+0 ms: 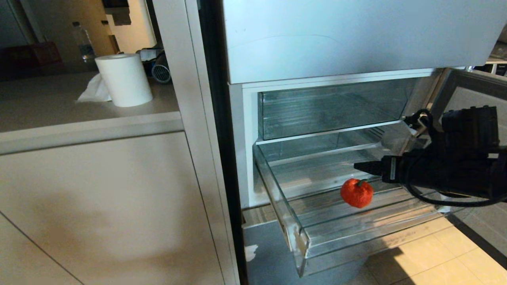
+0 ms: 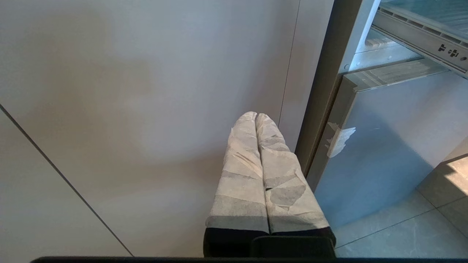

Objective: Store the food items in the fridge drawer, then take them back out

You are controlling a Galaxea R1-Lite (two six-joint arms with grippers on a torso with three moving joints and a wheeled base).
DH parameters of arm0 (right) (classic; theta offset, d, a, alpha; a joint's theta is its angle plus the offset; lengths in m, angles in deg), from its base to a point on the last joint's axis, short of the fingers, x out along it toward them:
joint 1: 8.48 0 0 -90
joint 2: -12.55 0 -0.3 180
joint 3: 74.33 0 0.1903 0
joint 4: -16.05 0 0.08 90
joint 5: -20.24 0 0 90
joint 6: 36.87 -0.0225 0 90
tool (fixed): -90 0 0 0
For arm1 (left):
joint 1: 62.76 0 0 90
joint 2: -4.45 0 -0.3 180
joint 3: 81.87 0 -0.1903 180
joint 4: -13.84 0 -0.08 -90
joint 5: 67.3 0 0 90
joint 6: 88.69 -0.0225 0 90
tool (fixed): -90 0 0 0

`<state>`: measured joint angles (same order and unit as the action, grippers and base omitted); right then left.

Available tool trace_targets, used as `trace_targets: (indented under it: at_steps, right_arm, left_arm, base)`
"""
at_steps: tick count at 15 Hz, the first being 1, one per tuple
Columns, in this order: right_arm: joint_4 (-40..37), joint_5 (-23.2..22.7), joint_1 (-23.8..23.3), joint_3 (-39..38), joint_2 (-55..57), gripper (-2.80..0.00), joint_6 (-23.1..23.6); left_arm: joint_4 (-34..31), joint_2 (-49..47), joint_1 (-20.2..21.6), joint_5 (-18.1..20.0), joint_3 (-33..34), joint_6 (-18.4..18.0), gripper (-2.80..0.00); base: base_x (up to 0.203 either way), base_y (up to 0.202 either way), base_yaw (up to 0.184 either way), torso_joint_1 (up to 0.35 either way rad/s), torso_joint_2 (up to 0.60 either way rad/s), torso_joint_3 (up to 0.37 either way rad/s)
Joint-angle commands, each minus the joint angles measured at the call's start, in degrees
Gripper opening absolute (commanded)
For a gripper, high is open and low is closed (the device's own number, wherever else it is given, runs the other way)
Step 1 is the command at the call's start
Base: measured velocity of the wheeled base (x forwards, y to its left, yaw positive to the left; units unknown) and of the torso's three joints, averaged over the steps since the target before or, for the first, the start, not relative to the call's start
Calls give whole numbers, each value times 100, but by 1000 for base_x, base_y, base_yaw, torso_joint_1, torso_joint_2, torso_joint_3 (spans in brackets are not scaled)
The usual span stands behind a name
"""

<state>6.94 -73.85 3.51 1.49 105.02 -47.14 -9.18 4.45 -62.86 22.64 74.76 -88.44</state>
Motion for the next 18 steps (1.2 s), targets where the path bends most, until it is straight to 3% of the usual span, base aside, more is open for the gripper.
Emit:
trace_targets:
  at_steps: [1,18]
  right_arm:
    - [5,-3,6,-183,-159,0,-9]
    - [-1,23,-56,-272,-456,0,-1]
  left_arm:
    - [0,-9,1,-2,9,2,-280]
    - [0,-9,1,-2,9,2,-280]
  base:
    - [0,0,0,0,0,0]
    - [0,0,0,0,0,0]
